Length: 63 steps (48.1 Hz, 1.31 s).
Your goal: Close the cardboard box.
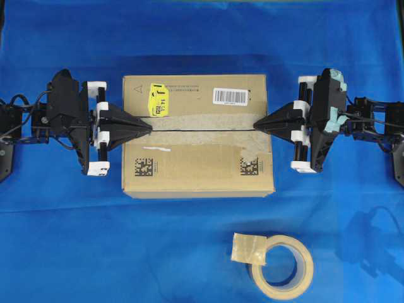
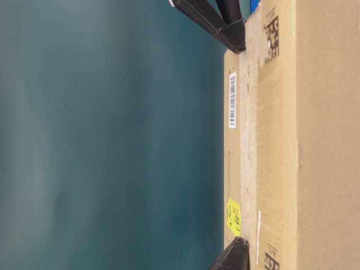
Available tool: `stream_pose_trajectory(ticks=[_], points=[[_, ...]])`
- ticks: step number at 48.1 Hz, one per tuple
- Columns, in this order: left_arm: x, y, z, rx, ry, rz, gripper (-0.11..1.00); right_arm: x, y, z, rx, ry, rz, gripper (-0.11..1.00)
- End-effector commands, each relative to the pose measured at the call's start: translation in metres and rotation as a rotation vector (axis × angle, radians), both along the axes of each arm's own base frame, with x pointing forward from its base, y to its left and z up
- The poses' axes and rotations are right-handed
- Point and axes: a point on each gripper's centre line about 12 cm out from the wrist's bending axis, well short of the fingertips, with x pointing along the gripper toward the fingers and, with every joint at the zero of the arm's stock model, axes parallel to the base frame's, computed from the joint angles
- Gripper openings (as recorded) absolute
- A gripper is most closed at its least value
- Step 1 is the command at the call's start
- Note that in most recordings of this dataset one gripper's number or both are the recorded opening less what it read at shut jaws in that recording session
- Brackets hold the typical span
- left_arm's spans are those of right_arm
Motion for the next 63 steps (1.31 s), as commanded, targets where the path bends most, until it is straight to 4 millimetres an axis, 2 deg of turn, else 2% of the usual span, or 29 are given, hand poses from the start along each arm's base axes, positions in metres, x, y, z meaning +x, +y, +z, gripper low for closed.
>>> stream_pose_trajectory(ticks=[1,63], points=[[0.0023,-0.0025,0.0032,0.003,-0.012,-0.011,0.00,0.0015,-0.0011,0.0045,-0.002,-0.018,-0.004,0.00],[0.0031,-0.0024,0.0032,0.001,-0.011,-0.011,0.00,0.0039,0.0048,0.0102,0.002,-0.037,0.014,0.00]])
